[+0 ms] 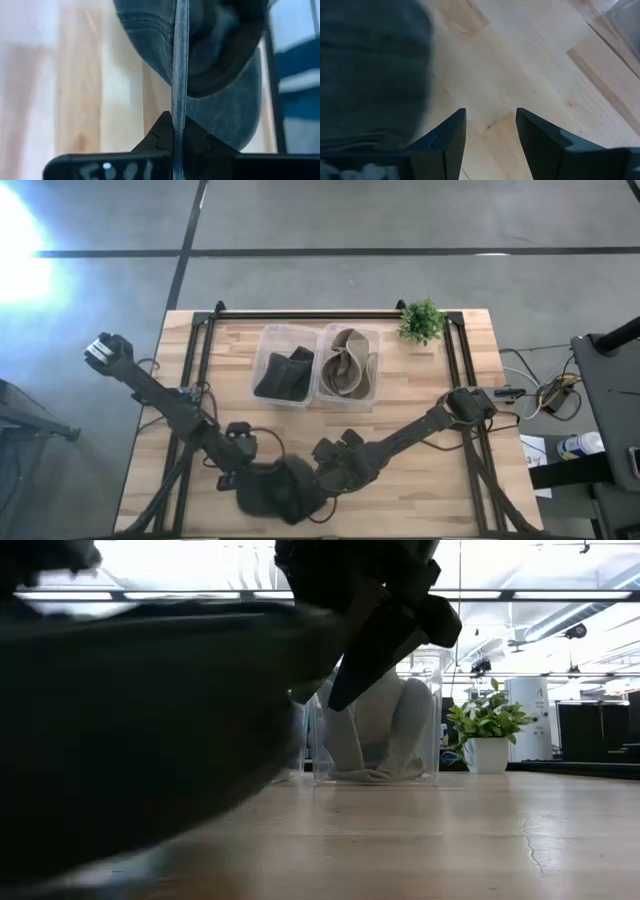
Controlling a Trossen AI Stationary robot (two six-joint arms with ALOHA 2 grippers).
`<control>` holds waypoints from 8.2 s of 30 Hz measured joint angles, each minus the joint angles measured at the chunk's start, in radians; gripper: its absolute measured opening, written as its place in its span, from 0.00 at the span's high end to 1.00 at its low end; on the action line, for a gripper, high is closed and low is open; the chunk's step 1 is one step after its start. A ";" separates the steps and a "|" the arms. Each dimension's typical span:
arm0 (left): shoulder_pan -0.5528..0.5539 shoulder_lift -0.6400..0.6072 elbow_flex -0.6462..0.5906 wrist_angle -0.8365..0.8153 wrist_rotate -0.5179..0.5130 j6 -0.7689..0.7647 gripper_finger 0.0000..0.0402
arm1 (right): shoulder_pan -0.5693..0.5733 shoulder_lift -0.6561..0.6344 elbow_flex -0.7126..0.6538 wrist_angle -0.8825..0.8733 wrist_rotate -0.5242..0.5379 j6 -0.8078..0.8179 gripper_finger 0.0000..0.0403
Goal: Pick & Place hat
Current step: Put the black cap into the left transparent bin, then return to Home Position
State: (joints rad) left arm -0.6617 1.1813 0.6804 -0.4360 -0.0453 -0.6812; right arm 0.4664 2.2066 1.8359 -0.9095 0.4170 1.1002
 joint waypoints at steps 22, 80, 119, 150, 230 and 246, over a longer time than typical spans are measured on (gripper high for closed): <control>-0.006 -0.250 0.324 -0.293 -1.125 -0.046 0.98 | 0.084 -0.438 -0.015 -0.448 0.490 0.571 0.58; 0.185 -0.119 0.385 0.006 -1.365 1.441 0.99 | -0.147 -0.534 0.027 -0.201 0.211 -0.548 0.58; 0.366 -0.097 0.260 -0.409 -1.126 1.832 0.98 | -0.337 -0.490 0.052 -0.064 0.278 -0.707 0.58; 0.345 -0.138 0.315 -0.372 -1.054 1.833 0.62 | -0.336 -0.490 -0.023 -0.052 0.229 -0.688 0.58; 0.446 -1.007 0.115 -0.170 -0.382 0.293 0.62 | -0.305 -1.672 -1.402 1.187 -0.346 -0.693 0.58; 0.445 -1.176 -0.039 -0.183 -0.576 0.227 0.62 | -0.305 -1.822 -1.644 1.307 -0.338 -0.650 0.58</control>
State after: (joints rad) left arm -0.2163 0.0054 0.6412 -0.6193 -0.6217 -0.4542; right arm 0.1612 0.3848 0.1921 0.3979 0.0792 0.4500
